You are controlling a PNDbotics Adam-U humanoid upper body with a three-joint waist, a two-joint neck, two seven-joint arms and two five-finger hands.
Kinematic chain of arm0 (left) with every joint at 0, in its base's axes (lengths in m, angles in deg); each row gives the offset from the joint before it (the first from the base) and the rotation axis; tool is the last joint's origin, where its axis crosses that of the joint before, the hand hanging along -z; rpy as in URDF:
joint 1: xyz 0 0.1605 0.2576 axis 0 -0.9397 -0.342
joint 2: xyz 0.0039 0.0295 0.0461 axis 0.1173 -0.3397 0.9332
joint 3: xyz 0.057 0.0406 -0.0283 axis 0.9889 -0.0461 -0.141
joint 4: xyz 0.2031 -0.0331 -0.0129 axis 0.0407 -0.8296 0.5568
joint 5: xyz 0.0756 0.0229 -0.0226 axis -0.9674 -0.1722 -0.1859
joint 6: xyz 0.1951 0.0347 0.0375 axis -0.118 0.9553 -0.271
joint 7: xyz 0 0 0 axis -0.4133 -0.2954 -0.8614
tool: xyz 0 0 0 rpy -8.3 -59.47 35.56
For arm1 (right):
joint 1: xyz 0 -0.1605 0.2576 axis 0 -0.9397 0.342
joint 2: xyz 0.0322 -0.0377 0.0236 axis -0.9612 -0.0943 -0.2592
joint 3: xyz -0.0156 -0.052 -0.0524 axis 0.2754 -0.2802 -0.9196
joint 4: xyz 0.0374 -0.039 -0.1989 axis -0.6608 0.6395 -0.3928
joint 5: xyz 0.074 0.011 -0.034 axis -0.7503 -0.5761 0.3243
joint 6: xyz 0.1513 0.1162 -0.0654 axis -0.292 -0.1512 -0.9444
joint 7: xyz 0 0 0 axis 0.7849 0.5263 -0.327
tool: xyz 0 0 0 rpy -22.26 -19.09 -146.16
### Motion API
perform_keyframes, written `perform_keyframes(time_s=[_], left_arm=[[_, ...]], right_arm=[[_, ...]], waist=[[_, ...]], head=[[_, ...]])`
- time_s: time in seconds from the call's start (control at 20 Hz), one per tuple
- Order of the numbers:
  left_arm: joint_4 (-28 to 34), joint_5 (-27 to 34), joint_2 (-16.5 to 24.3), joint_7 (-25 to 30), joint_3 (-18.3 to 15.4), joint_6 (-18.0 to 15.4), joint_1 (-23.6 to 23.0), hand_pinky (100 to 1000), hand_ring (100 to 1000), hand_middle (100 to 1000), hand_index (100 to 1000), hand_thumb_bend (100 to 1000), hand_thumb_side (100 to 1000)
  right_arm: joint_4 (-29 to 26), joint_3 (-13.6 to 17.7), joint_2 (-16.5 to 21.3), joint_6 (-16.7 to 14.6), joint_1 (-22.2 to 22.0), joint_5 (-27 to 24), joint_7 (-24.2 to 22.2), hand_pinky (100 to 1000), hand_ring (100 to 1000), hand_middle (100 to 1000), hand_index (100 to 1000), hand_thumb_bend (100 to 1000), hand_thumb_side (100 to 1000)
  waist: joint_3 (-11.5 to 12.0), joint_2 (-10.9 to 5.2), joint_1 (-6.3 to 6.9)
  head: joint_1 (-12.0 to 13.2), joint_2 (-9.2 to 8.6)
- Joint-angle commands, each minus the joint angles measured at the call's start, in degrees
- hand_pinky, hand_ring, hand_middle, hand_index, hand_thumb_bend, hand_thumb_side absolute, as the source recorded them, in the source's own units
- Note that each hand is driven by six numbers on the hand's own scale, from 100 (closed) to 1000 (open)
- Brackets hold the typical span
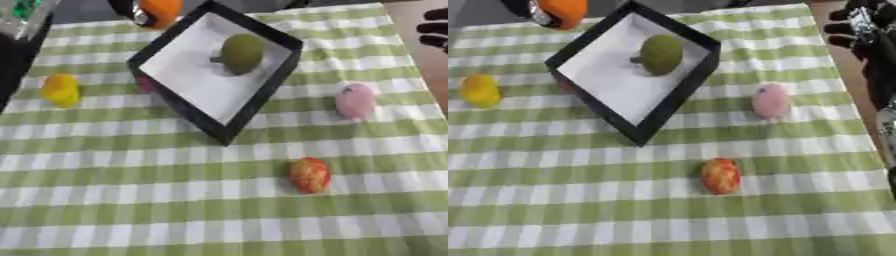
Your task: Pick up objects on the table and place them in the box.
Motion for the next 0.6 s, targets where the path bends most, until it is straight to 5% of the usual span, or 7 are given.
perform_keyframes(time_s=[0.05,0.6], left_arm=[[-8.7,-4.9,-3.8,-3.3,-2.1,-2.3,2.6,721,698,650,623,591,100],[-22.9,-12.8,-10.8,-12.8,-6.8,-4.5,1.5,717,694,647,623,613,100]], right_arm=[[-1.1,0.1,0.9,0.0,1.0,-0.4,-0.3,804,744,686,898,100,605],[-1.2,0.0,0.1,0.2,1.4,-0.5,-0.4,803,744,686,897,100,610]], waist=[[-0.3,-1.01,-0.56],[-1.2,-0.72,-0.75]], head=[[0.8,-1.03],[1.9,-1.07]])
